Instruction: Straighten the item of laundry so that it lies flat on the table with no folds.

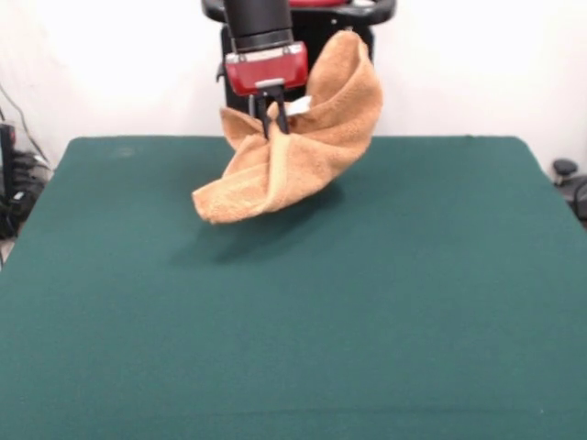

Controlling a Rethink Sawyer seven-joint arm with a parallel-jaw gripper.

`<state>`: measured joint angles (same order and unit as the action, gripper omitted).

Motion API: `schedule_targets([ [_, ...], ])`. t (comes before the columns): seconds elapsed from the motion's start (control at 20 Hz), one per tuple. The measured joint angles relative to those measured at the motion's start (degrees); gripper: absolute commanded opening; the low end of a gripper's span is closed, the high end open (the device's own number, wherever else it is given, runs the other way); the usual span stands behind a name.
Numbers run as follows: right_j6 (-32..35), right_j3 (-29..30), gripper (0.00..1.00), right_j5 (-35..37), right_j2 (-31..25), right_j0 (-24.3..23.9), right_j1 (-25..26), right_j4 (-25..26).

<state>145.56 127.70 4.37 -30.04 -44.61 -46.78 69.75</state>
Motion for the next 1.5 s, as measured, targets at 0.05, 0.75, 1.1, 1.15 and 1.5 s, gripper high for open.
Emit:
schedule_targets([
  [0.05, 0.0, 0.0, 0.0, 0.4, -0.5, -1.0, 0.0, -0.1],
  [0.75, 0.0, 0.0, 0.0, 3.0, -2.9, -5.1, 0.6, 0.0],
  [1.1, 0.0, 0.0, 0.0, 4.9, -4.7, -8.4, 0.6, 0.0],
  [1.15, 0.0, 0.0, 0.0, 5.3, -5.1, -8.5, 0.6, 0.0],
  [1.5, 0.0, 0.0, 0.0, 5.6, -5.4, -7.8, 0.6, 0.0],
])
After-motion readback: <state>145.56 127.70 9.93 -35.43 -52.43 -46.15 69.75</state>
